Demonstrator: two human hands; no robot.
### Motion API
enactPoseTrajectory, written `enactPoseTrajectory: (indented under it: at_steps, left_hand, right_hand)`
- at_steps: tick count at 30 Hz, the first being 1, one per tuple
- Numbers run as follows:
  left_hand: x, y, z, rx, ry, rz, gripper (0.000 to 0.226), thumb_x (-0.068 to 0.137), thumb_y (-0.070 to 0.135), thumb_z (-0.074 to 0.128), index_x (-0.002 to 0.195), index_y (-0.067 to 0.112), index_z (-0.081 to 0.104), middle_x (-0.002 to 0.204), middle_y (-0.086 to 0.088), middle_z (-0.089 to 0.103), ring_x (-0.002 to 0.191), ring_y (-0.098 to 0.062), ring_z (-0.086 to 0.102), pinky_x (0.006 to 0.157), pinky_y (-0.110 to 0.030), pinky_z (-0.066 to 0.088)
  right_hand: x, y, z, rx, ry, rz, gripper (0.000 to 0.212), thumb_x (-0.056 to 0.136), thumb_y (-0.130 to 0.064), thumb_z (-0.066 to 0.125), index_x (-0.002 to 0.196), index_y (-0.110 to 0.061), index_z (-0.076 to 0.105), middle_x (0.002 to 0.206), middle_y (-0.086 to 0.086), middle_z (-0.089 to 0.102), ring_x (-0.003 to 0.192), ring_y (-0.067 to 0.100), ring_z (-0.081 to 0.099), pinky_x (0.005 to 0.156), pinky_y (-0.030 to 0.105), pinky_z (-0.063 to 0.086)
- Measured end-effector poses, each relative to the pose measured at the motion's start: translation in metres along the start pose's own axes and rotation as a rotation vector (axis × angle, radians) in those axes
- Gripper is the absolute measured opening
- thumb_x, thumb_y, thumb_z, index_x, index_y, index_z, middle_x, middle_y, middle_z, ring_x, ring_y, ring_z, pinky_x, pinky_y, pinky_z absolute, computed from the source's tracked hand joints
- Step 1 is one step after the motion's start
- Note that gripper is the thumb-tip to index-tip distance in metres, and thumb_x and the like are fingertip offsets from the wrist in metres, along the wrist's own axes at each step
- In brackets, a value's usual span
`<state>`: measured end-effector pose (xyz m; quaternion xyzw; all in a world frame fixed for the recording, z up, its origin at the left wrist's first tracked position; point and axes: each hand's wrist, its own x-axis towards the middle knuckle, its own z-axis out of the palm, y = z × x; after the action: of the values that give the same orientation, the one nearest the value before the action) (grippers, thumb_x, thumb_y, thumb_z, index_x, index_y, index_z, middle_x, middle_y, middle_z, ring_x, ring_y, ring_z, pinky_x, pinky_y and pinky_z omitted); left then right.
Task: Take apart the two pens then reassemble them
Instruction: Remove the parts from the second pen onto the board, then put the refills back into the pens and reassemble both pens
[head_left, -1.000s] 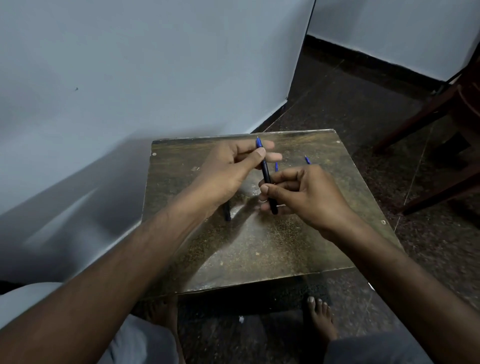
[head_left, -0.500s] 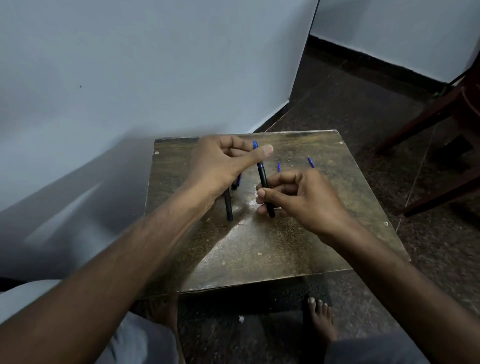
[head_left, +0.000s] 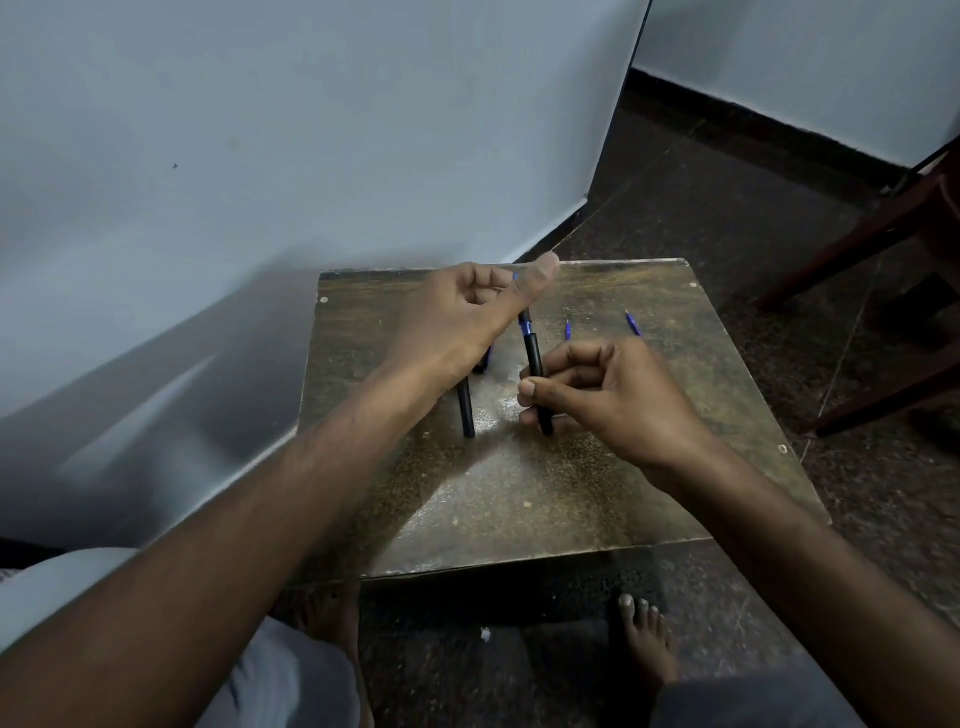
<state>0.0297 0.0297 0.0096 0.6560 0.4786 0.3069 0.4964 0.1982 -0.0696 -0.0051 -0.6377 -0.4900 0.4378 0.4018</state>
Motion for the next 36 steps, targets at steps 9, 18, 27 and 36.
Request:
enactPoseTrajectory:
  at_steps: [9, 18, 27, 36]
  left_hand:
    - [0.005, 0.003, -0.006, -0.143, -0.064, 0.115, 0.02, 0.107, 0.033, 0.066, 0.12, 0.028, 0.08, 0.105, 0.016, 0.085, 0.093, 0.012, 0.072, 0.08, -0.013, 0.05]
    - [0.022, -0.002, -0.037, -0.203, 0.06, -0.029, 0.02, 0.096, 0.039, 0.08, 0.11, 0.025, 0.084, 0.086, 0.011, 0.081, 0.071, -0.002, 0.066, 0.066, -0.021, 0.053]
    - [-0.001, -0.016, -0.01, 0.591, -0.081, 0.098, 0.024, 0.083, 0.042, 0.093, 0.092, 0.032, 0.073, 0.064, 0.014, 0.072, 0.063, 0.012, 0.068, 0.061, -0.003, 0.046]
    - [-0.001, -0.022, 0.002, 0.722, -0.068, 0.125, 0.027, 0.084, 0.049, 0.09, 0.09, 0.026, 0.076, 0.07, 0.011, 0.075, 0.066, 0.002, 0.072, 0.064, -0.015, 0.06]
  right_hand:
    - [0.001, 0.005, -0.005, -0.102, -0.009, 0.026, 0.011, 0.089, -0.021, 0.089, 0.094, -0.015, 0.081, 0.082, 0.007, 0.085, 0.083, 0.035, 0.084, 0.086, 0.059, 0.067]
    - [-0.003, 0.001, -0.009, -0.123, 0.019, 0.045, 0.015, 0.087, -0.022, 0.09, 0.095, -0.013, 0.081, 0.083, 0.007, 0.085, 0.081, 0.028, 0.085, 0.084, 0.056, 0.068]
    - [-0.001, -0.003, -0.016, -0.034, 0.116, 0.039, 0.015, 0.087, -0.019, 0.09, 0.094, -0.011, 0.079, 0.086, 0.012, 0.084, 0.079, 0.026, 0.085, 0.084, 0.057, 0.068]
    - [0.0, -0.003, -0.016, -0.035, 0.109, 0.047, 0.016, 0.088, -0.018, 0.089, 0.095, -0.009, 0.078, 0.086, 0.012, 0.084, 0.079, 0.026, 0.085, 0.078, 0.046, 0.069]
